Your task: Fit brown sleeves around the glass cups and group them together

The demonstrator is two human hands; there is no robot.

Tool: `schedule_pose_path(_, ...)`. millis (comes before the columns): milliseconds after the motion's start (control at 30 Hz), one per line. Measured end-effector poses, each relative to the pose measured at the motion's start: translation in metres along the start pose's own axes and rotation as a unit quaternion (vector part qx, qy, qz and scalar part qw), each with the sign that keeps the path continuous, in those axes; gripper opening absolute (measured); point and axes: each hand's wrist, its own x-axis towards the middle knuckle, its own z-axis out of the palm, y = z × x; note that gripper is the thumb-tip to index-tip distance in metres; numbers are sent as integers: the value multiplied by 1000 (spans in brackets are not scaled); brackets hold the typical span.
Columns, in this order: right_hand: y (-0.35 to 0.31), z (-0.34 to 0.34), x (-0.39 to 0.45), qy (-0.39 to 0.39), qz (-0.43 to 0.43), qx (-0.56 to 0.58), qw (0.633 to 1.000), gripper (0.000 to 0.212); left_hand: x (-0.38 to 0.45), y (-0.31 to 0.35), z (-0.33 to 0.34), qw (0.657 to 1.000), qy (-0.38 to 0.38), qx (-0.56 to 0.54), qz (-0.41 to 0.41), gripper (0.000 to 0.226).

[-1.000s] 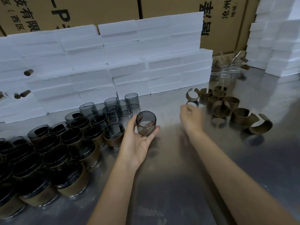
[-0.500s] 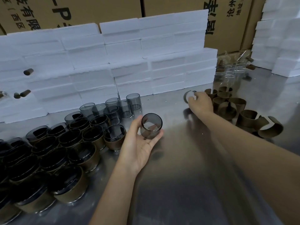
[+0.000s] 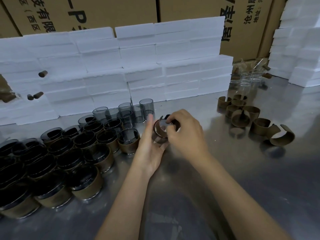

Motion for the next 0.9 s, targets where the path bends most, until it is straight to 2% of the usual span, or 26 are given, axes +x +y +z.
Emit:
schedule_pose_path(100, 1, 9, -8, 47, -26, -1, 999, 12, -1, -3, 1, 1000, 17, 14, 5, 76)
schedule_pose_path(167, 3, 13, -10, 54, -39, 9, 998, 12, 1, -4, 0, 1000, 15, 10, 9, 66)
schedule_pose_path(233, 3, 13, -10, 68, -21, 75, 995, 16, 2, -6, -2, 1000, 4, 12, 7, 50)
schedule_pose_path(333, 3, 9, -4, 71, 102, 253, 960, 17, 2, -6, -2, 1000, 6, 8, 5, 48)
schedule_pose_path(400, 6, 8, -1, 10, 201, 307, 930, 45, 1, -7, -1, 1000, -5, 10, 7, 53)
schedule_pose_path(467, 8, 8, -2, -76, 249, 303, 917, 63, -1, -7, -1, 1000, -21, 17, 13, 46)
schedule_pose_path(533, 13, 9, -4, -109, 249, 288, 918, 65, -2, -7, 0, 1000, -21, 18, 7, 41)
schedule_pose_path(600, 15, 9, -5, -94, 244, 291, 920, 62, -1, -8, -2, 999, -25, 23, 2, 47)
schedule_pose_path(733, 15, 11, -7, -75, 246, 316, 913, 63, 0, -7, -3, 999, -26, 45, -4, 36)
schedule_pose_path(900, 19, 14, -7, -66, 246, 314, 915, 70, 1, -7, -3, 999, -20, 47, -6, 42)
